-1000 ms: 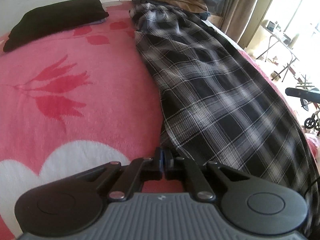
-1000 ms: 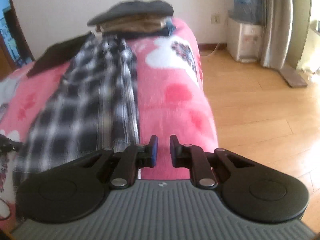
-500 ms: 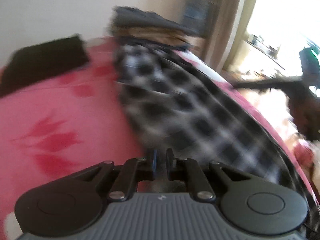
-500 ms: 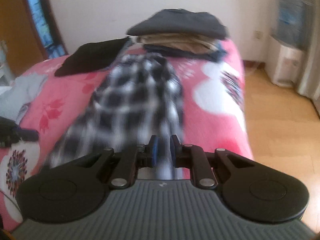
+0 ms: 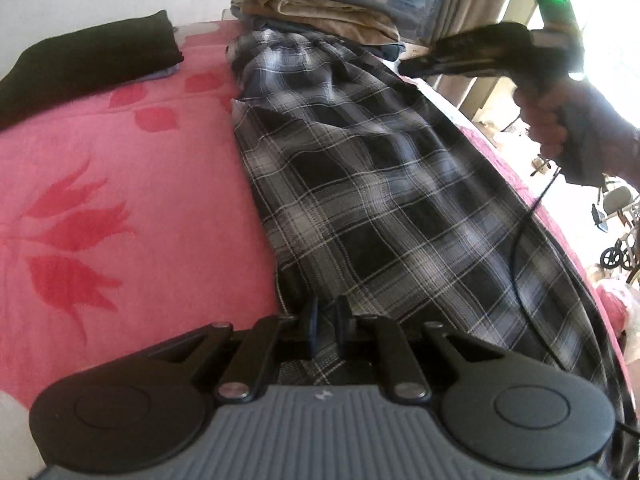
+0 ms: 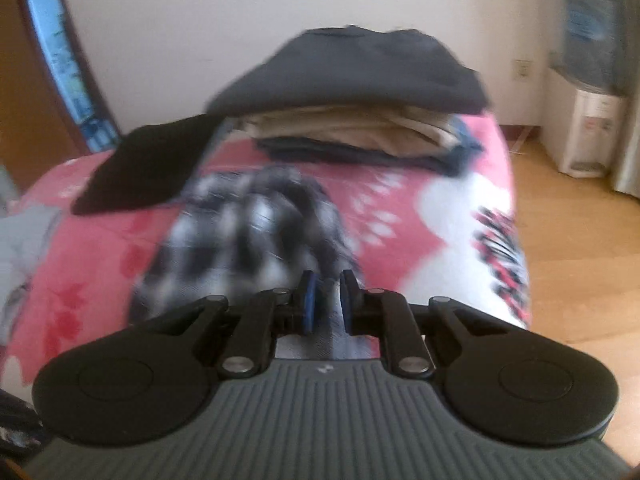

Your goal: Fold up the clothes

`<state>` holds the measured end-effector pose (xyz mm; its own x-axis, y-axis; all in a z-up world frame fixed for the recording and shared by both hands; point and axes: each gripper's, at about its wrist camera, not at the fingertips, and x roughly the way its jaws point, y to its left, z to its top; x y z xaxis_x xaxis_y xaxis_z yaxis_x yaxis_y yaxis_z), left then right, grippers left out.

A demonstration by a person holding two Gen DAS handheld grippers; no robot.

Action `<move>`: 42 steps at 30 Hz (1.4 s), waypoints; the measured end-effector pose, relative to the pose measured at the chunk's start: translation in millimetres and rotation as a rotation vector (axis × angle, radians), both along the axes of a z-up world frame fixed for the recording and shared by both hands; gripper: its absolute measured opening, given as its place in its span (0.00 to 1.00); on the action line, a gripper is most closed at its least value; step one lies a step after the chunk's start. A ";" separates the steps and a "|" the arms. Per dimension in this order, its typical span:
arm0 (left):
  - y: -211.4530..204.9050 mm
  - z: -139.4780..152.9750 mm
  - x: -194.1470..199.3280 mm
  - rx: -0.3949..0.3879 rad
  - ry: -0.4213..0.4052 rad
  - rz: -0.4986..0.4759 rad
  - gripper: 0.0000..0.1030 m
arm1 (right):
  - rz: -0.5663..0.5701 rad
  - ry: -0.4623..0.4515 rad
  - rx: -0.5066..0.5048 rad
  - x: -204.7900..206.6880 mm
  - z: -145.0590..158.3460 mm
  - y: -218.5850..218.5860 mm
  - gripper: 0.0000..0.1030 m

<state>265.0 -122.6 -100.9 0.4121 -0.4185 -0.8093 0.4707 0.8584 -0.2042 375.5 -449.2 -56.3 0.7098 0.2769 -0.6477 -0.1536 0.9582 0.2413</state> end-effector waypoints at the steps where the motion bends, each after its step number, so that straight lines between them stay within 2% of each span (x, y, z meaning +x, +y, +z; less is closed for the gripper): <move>1: 1.1 -0.1 -0.5 -0.004 0.004 0.008 0.11 | 0.014 0.003 0.004 8.9 -1.2 4.9 0.12; 4: 5.3 0.8 -4.5 -0.016 0.014 0.028 0.11 | -0.002 0.047 0.035 38.1 -13.8 12.6 0.11; 6: 9.7 1.4 -5.7 -0.032 0.023 0.041 0.11 | -0.083 0.086 0.020 56.6 -21.7 7.9 0.07; 8: 15.7 1.5 -4.9 -0.061 0.042 0.060 0.11 | -0.150 0.067 0.027 62.2 -14.3 2.1 0.09; 10: 19.4 0.6 -2.5 -0.085 0.059 0.071 0.11 | -0.123 0.006 0.041 56.5 5.0 8.0 0.09; 13: 19.3 0.4 -0.5 -0.087 0.063 0.069 0.11 | 0.008 -0.018 0.066 52.8 21.6 32.7 0.10; 15: 19.3 0.3 -2.3 -0.087 0.060 0.071 0.11 | 0.105 0.018 0.083 60.8 17.9 57.1 0.10; 17: 20.1 -0.3 -4.0 -0.092 0.059 0.076 0.11 | 0.151 0.043 0.077 72.9 7.1 81.9 0.09; 18: 20.4 -0.8 -5.5 -0.092 0.059 0.079 0.11 | 0.159 0.055 0.072 80.1 1.1 91.6 0.09; 20: 20.0 -0.6 -8.3 -0.084 0.050 0.067 0.11 | 0.105 0.076 0.064 99.2 -13.5 97.3 0.07; 23: 23.1 -0.9 -9.7 -0.094 0.054 0.065 0.11 | 0.032 0.086 0.091 119.1 -30.4 93.8 0.02; 27: 27.7 -2.2 -9.3 -0.119 0.069 0.075 0.11 | 0.042 0.076 0.057 114.4 -16.8 99.7 0.04; 31: 30.5 -2.8 -8.7 -0.135 0.074 0.076 0.11 | 0.075 0.037 0.074 98.7 8.9 94.0 0.05; 34: 32.9 -2.7 -8.2 -0.146 0.076 0.077 0.11 | 0.041 0.027 0.071 95.5 12.4 84.5 0.05; 36: 34.3 -2.5 -7.8 -0.155 0.080 0.079 0.11 | -0.009 0.065 0.051 109.9 -1.3 77.8 0.05; 38: 35.8 -2.3 -7.3 -0.163 0.083 0.080 0.11 | -0.043 0.112 0.082 123.6 -18.5 70.5 0.02; 40: 37.3 -2.2 -6.9 -0.172 0.086 0.082 0.10 | -0.059 0.115 0.151 125.4 -15.2 62.9 0.05; 42: 40.7 -0.9 -5.7 -0.188 0.091 0.094 0.11 | -0.043 0.091 0.178 116.6 0.7 57.6 0.06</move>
<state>259.3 -81.9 -101.8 0.3853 -0.5288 -0.7562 0.3630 0.8403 -0.4026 492.1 -391.6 -55.6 0.6643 0.3636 -0.6531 -0.0833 0.9043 0.4187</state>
